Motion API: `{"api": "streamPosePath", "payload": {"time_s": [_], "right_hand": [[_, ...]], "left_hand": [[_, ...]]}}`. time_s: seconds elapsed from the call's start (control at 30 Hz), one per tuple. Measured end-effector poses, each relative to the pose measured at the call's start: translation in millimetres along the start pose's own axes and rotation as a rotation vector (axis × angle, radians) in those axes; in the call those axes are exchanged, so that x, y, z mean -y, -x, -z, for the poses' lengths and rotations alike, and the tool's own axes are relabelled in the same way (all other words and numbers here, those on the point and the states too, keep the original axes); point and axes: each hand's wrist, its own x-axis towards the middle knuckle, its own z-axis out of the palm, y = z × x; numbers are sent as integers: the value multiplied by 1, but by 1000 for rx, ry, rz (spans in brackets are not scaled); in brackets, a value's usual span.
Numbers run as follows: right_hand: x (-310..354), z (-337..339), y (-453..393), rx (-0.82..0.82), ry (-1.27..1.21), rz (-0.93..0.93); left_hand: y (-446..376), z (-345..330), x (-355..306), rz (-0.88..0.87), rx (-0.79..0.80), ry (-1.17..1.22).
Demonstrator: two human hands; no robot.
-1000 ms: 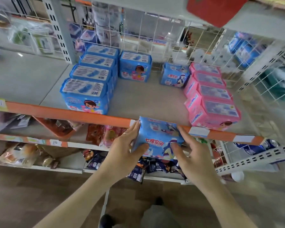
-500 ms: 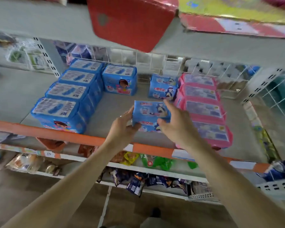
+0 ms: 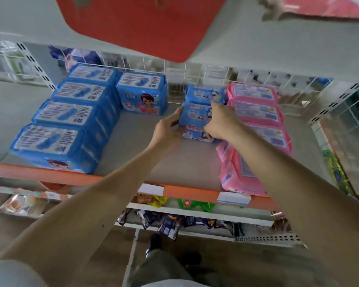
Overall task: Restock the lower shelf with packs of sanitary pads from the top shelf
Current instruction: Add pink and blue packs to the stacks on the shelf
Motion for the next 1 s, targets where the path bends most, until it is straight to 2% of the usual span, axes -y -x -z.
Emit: {"api": "streamPosePath", "payload": {"time_s": [0.13,0.27,0.47,0.67,1.0], "right_hand": [[3,-5,-13,24,11,-76],[1,-8,-30,61,47,-109],[-4,-10,-47,70,62,-55],[-6,-9,-49,65,63,88],[-1,-7,-44,12,60,86]], "left_hand": [[-12,3,11,-55,56,-22],[-27,11,7,-3,67,-98],[-46,16,-5,4,264,-230],[-44,20,12,-49,194,-242],[-51,16,7,-95,121,-401]]}}
